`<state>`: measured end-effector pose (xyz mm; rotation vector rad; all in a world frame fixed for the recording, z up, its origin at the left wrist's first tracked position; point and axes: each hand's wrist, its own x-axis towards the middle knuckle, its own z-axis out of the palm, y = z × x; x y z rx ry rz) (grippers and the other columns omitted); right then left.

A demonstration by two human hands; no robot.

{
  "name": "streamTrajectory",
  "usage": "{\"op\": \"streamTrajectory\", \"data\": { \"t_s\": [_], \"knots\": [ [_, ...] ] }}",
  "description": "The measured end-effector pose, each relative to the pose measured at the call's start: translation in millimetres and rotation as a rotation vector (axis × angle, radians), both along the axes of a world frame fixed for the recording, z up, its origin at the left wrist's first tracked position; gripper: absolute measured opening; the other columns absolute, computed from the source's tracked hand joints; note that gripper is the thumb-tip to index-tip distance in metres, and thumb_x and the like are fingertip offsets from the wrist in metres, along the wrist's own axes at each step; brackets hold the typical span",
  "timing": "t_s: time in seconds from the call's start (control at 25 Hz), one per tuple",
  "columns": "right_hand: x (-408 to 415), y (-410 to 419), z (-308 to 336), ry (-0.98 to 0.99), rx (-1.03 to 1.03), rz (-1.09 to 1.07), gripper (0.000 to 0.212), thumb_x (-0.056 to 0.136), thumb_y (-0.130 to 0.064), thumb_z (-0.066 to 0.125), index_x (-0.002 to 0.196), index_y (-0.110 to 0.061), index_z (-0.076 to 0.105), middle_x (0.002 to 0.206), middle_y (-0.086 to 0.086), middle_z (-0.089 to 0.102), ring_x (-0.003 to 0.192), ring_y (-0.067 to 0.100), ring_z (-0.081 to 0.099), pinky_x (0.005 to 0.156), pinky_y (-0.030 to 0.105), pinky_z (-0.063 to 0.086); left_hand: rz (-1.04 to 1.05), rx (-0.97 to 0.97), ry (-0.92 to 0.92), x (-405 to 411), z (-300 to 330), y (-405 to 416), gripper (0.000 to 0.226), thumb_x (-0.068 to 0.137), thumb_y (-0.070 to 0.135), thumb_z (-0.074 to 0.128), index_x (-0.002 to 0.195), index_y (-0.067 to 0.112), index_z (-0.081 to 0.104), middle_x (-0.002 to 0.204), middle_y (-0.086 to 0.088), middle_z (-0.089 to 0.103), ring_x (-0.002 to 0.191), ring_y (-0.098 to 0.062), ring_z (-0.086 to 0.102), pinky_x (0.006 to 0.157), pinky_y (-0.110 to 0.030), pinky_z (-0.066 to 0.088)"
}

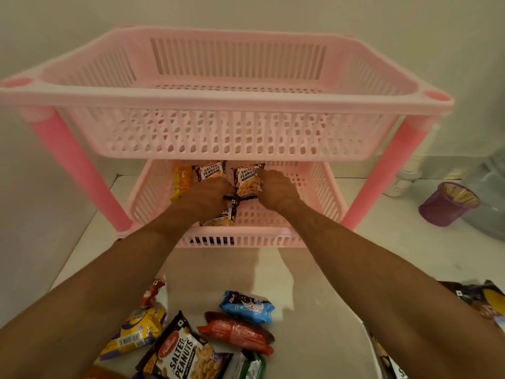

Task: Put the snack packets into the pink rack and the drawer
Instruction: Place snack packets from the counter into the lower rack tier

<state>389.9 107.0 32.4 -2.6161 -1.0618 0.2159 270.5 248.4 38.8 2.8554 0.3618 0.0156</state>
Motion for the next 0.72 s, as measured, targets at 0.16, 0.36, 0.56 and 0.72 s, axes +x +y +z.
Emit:
{"op": "streamTrajectory", "data": {
  "t_s": [0.16, 0.36, 0.56, 0.72],
  "knots": [
    [-6, -2, 2, -0.009, -0.079, 0.219, 0.066, 0.089, -0.002, 0.058, 0.146, -0.029, 0.041, 0.158, 0.006, 0.027, 0.137, 0.029, 0.038, 0.106, 0.039, 0.037, 0.053, 0.053, 0.007, -4, -2, 2, 0.063, 0.088, 0.029, 0.066, 0.145, 0.022, 0.04, 0.151, -0.003, 0.035, 0.137, -0.025, 0.033, 0.111, -0.037, 0.028],
    [0, 9, -7, 0.068, -0.2, 0.209, 0.07, 0.091, -0.01, 0.058, 0.152, -0.026, 0.027, 0.164, 0.008, 0.0, 0.143, 0.031, 0.029, 0.111, 0.038, 0.032, 0.022, -0.018, 0.365, 7, 4, 26, 0.09, 0.087, 0.053, 0.061, 0.154, 0.034, 0.003, 0.162, -0.004, -0.011, 0.149, -0.028, -0.003, 0.118, -0.047, 0.006],
    [5, 14, -12, 0.052, -0.21, 0.242, 0.073, 0.09, -0.013, 0.061, 0.153, -0.022, 0.025, 0.163, 0.008, 0.004, 0.142, 0.032, 0.031, 0.11, 0.038, 0.033, -0.03, 0.033, 0.375, 17, -1, 38, 0.075, 0.086, 0.056, 0.06, 0.15, 0.034, 0.028, 0.163, 0.001, 0.002, 0.149, -0.027, 0.004, 0.118, -0.048, 0.008],
    [4, 11, -1, 0.07, -0.212, 0.271, 0.07, 0.091, -0.018, 0.063, 0.152, -0.017, 0.028, 0.161, 0.008, 0.02, 0.147, 0.025, 0.02, 0.116, 0.037, 0.024, 0.011, 0.026, 0.315, 10, -6, 37, 0.078, 0.085, 0.061, 0.057, 0.15, 0.03, 0.027, 0.163, -0.001, 0.002, 0.149, -0.028, 0.001, 0.118, -0.046, 0.004]
  ]
}}
